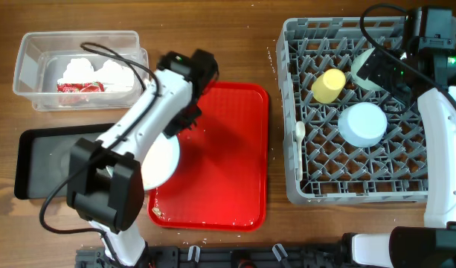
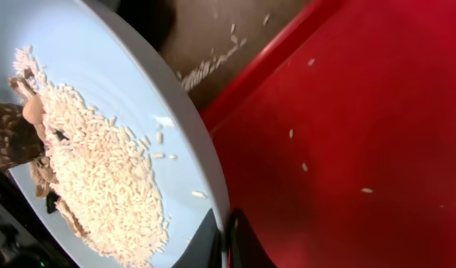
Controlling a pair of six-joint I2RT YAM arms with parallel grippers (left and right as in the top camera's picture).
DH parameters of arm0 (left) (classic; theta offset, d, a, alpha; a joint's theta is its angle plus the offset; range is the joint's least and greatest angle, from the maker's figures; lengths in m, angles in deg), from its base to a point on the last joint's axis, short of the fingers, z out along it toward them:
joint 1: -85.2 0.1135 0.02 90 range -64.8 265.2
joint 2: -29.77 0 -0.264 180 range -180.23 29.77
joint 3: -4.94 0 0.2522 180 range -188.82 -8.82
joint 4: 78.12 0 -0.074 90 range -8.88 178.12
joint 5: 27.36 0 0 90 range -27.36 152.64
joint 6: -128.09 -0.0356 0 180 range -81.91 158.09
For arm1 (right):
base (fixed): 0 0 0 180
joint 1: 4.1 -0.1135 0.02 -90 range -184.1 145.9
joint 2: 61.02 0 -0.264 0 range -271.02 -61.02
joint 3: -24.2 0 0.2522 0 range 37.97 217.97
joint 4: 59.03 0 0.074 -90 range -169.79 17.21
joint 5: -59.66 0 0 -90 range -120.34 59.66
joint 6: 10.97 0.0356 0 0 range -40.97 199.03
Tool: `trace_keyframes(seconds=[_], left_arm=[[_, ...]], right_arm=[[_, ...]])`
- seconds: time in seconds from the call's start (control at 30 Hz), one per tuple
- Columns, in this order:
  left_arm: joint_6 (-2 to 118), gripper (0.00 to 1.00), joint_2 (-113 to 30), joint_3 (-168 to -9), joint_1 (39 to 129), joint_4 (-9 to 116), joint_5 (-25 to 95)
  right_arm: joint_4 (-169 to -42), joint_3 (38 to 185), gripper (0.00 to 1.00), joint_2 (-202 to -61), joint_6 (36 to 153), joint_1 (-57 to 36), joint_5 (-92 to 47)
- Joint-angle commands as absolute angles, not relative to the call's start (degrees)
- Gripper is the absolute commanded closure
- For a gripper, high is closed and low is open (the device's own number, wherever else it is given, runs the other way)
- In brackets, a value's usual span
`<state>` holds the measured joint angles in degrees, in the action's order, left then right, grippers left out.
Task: Sort waste into correct bins and load items into the dishwasher rack
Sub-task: 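Lift the plate with the left gripper and carry it left over the black tray, then tilt the plate with the left gripper to pour rice onto the black tray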
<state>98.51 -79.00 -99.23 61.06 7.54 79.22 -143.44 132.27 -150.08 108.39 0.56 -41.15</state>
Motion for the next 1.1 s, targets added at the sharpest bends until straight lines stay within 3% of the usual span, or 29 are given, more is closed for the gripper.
trace_keyframes(seconds=[0.0,0.23,0.53,1.07], left_arm=[[90.95,0.96,-79.42,-104.13,65.14,6.69,82.02],[82.12,0.96,-79.42,-106.84,73.8,10.43,82.0],[81.7,0.96,-79.39,-106.84,88.35,16.85,78.02],[74.75,0.96,-76.03,-106.84,112.16,20.77,40.75]], right_arm=[[-143.27,132.38,0.0,-150.82,109.16,0.63,-42.37],[-143.27,132.38,0.0,-150.82,109.13,0.63,-42.37],[-143.27,132.38,0.0,-150.82,109.16,0.63,-42.37],[-143.27,132.38,0.0,-150.82,109.16,0.63,-42.37]])
